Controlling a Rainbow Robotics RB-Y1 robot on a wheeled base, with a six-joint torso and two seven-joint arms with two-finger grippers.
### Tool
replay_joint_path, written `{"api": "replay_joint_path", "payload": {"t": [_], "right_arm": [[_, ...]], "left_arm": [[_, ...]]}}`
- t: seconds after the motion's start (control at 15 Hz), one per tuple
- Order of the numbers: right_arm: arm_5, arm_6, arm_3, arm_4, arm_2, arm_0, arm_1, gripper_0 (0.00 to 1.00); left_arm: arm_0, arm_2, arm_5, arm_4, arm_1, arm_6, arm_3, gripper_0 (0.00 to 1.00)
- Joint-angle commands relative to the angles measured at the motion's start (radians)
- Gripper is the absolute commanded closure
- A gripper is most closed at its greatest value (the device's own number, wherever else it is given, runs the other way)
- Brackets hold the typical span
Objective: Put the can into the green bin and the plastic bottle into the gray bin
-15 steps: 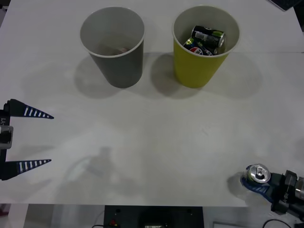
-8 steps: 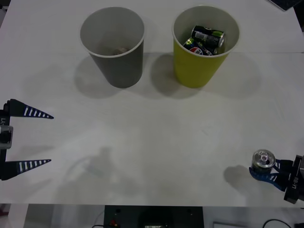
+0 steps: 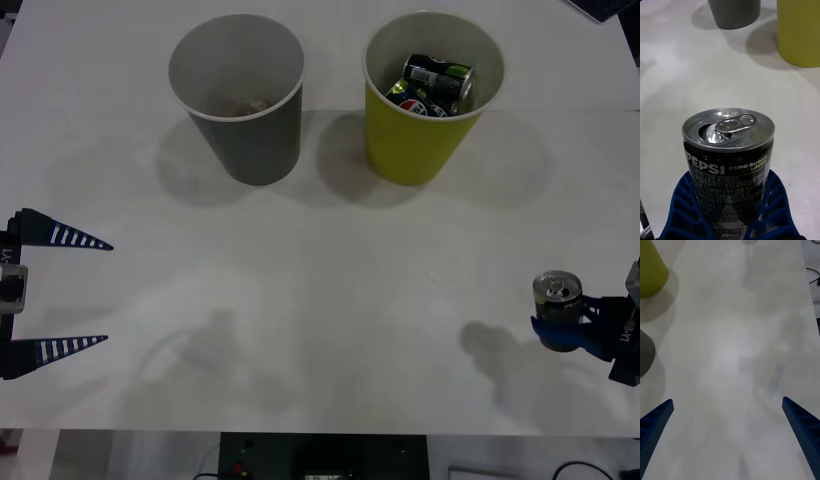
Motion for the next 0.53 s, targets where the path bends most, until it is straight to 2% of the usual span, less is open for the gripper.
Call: {"api": "replay_joint_path", "payload": {"t": [0.07,0.2,0.33,0.53], "right_arm": [[0.0,-0.244,-0.126,0.115,-0.007,-0.015,-0.016,1.0],[-0.003,-0.439,-0.225,0.198,-0.007,-0.025,-0.036,1.0],[-0.006,-0.583,-0.287,0.242,-0.007,-0.044,-0.062,1.0],[-0.032,-0.779,-0.325,0.248,0.0,-0.111,-0.138,1.0]], "left_arm": [[0.0,0.0,0.0,0.0,0.0,0.0,0.0,0.0],[0.0,0.0,0.0,0.0,0.0,0.0,0.0,0.0],[0.0,0.0,0.0,0.0,0.0,0.0,0.0,0.0],[0.0,0.0,0.0,0.0,0.0,0.0,0.0,0.0]]}}
